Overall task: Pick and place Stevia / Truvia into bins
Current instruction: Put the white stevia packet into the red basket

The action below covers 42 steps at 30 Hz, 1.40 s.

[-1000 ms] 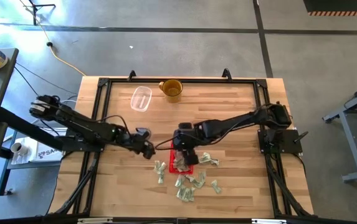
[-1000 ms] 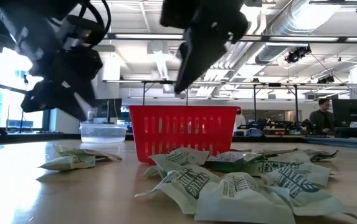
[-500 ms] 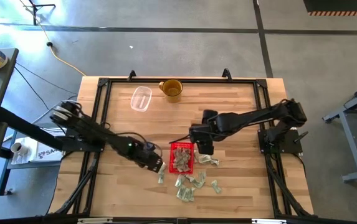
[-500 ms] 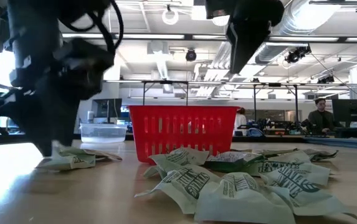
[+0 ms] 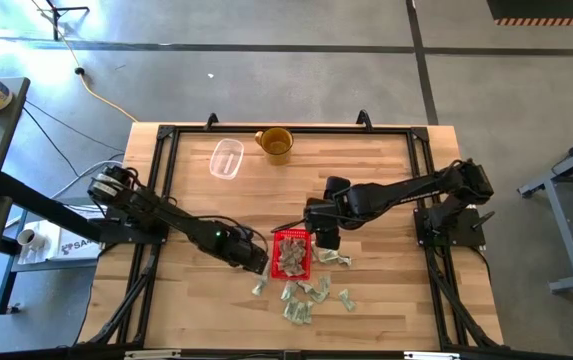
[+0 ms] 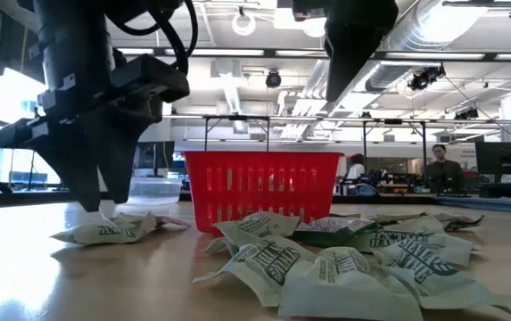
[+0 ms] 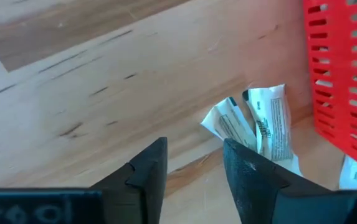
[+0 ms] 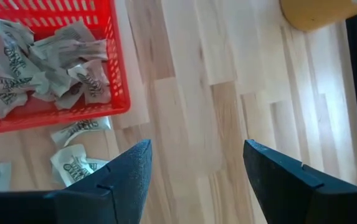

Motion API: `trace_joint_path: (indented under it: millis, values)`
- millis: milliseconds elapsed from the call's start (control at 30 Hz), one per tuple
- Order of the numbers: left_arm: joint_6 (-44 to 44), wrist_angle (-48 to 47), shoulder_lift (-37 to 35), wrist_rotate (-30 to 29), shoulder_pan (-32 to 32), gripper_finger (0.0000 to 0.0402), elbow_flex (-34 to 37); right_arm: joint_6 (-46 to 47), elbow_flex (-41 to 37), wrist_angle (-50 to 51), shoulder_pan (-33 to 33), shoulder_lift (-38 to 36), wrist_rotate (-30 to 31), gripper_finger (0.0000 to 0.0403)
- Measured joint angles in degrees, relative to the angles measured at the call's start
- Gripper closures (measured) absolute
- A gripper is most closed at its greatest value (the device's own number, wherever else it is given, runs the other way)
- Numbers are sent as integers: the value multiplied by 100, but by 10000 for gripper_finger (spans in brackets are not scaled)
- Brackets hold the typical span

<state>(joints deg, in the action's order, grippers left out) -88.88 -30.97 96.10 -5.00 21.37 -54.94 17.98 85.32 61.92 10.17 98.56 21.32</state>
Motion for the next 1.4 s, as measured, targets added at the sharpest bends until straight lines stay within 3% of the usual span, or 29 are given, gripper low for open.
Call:
trace_joint_path:
  millis: [333,633,833,1067,1267,1400]
  values:
    - [-166,772,181,-49,2,234,-30,0,0,132,13,2,-2,159]
    - [-117,698,602,235,0,233,-66,-40,0,283,57,2,29,159]
    - [236,-188,596,265,2,281,-74,-14,0,304,76,2,109,159]
    - [1253,-876,517,-55,-33,380,-56,8,0,338,76,2,175,159]
    - [1384,-1029,128,-441,-134,368,16,69,0,696,396,-112,794,159]
    - [1664,-886,-327,-787,-197,380,-122,567,2,1036,692,-386,1084,160]
